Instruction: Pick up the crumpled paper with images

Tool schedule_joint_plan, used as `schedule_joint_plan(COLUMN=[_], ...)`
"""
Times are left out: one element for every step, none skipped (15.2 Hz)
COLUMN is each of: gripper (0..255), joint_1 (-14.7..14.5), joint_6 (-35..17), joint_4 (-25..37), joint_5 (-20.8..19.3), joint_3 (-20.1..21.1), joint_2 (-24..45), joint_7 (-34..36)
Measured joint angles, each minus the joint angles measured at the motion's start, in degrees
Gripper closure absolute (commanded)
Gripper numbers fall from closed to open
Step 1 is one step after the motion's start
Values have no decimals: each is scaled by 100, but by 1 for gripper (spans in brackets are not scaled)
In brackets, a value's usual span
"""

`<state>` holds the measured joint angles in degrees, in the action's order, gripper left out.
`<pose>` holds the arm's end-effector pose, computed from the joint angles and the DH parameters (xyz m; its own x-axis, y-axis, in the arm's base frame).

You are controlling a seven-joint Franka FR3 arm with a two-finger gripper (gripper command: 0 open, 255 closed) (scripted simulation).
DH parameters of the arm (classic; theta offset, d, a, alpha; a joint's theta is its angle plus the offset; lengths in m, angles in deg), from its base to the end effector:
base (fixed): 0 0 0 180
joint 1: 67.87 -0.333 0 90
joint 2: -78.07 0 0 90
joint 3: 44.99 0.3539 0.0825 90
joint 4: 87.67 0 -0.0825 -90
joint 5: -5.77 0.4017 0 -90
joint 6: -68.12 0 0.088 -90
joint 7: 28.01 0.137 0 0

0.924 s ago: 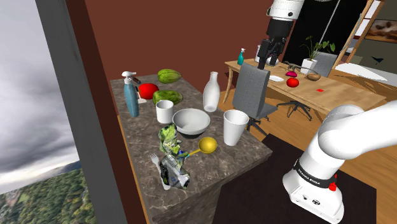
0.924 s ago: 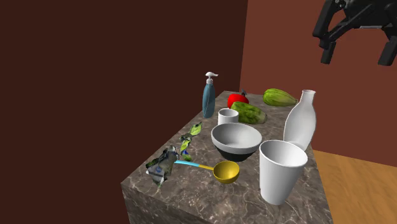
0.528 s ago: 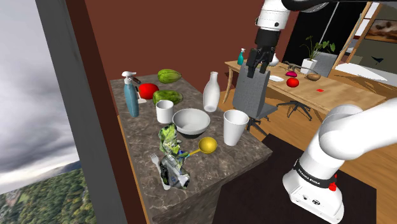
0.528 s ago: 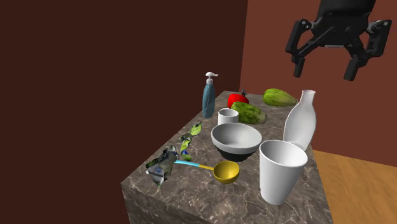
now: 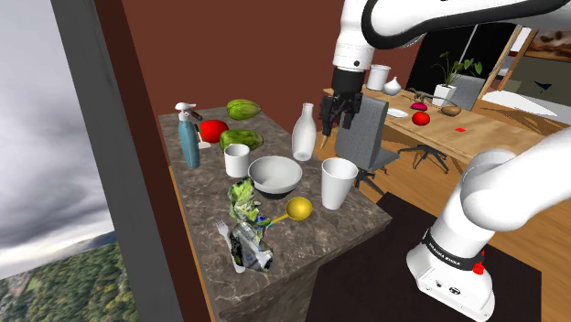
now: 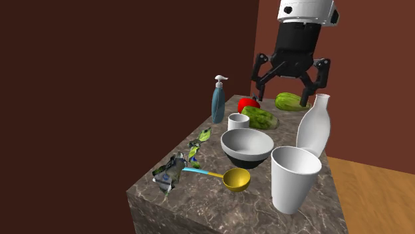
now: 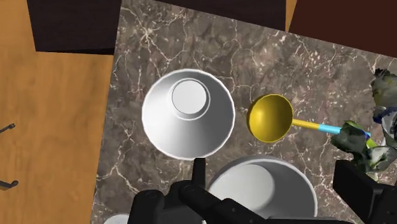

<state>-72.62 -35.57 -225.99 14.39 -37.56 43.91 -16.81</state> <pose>0.3548 0.0990 0.5143 0.9988 -0.0410 -0.0260 -0.0428 -0.9967 -0.0693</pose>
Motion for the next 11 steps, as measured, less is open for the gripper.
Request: schedule_joint_plan(gripper=[0, 0, 0, 0, 0, 0, 0, 0, 0, 0, 0], joint_1=[-43, -67, -95, -147, -185, -215, -256, -299, -343, -382, -410], joint_6=[-106, -227, -321, -444, -629, -721, -825, -983, -1117, -1223, -1312], joint_4=[11, 21, 60, 48, 64, 71, 120, 137, 178, 236, 321], joint_5=[71, 120, 172, 245, 306, 356, 410, 466, 517, 559, 588], joint_3=[75, 120, 172, 260, 345, 393, 469, 554, 637, 710, 769], joint_2=[126, 271, 415, 531, 738, 847, 1000, 1178, 1351, 1515, 1689], joint_7=[75, 108, 158, 244, 312, 356, 433, 509, 589, 665, 725])
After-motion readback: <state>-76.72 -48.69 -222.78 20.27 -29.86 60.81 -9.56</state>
